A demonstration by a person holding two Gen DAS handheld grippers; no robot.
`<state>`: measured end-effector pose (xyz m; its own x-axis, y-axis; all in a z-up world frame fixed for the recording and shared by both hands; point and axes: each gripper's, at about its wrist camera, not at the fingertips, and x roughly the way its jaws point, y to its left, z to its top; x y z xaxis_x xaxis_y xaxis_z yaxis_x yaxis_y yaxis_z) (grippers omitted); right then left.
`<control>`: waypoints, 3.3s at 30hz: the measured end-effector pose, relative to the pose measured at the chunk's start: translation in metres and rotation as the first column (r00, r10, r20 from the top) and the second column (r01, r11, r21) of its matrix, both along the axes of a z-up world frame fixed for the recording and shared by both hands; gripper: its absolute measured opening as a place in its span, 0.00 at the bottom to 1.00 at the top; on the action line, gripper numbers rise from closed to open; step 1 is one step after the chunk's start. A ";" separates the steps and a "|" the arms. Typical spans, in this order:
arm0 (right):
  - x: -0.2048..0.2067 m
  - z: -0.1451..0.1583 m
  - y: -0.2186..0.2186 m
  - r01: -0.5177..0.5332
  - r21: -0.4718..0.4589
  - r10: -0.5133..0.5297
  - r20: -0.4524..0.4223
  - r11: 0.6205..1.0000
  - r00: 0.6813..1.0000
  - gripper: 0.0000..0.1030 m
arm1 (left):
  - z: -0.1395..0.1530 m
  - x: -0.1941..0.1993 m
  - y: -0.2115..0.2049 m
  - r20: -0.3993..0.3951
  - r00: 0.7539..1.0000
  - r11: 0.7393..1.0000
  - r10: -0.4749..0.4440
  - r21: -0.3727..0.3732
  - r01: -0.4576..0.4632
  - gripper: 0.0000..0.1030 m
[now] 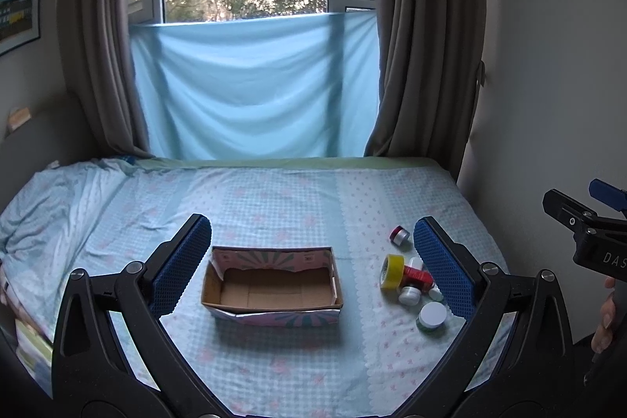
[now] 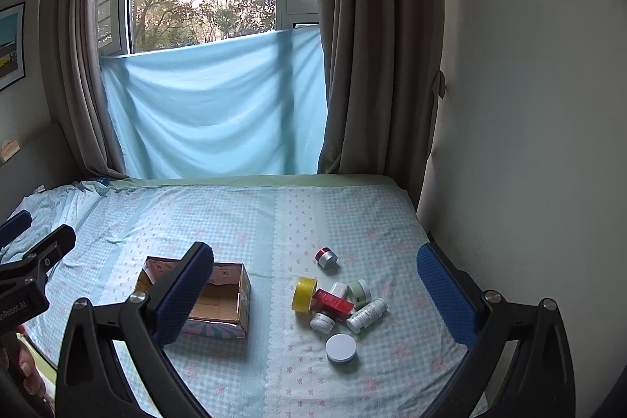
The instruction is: Organize rigid objects
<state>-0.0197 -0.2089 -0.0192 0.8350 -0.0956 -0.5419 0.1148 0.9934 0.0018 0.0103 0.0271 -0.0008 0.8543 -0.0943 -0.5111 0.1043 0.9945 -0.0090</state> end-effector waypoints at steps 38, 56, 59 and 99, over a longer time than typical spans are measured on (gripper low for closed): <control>0.127 -0.153 -0.115 -0.003 0.050 0.020 -0.338 0.999 0.941 1.00 | -0.208 0.181 -0.161 -0.505 0.842 0.977 -0.191 -0.012 0.214 1.00; 0.274 -0.375 -0.146 -0.065 0.094 0.111 -0.651 0.993 0.751 1.00 | -0.432 0.301 -0.229 -0.766 0.613 0.934 -0.192 0.048 0.353 0.81; 0.289 -0.395 -0.142 -0.078 0.081 0.112 -0.683 0.994 0.722 1.00 | -0.446 0.306 -0.229 -0.784 0.589 0.929 -0.196 0.043 0.367 0.70; 0.267 -0.224 -0.091 -0.127 0.067 0.141 -0.631 0.990 0.763 0.40 | -0.226 0.266 -0.137 -0.587 0.778 0.956 -0.227 0.021 0.294 0.36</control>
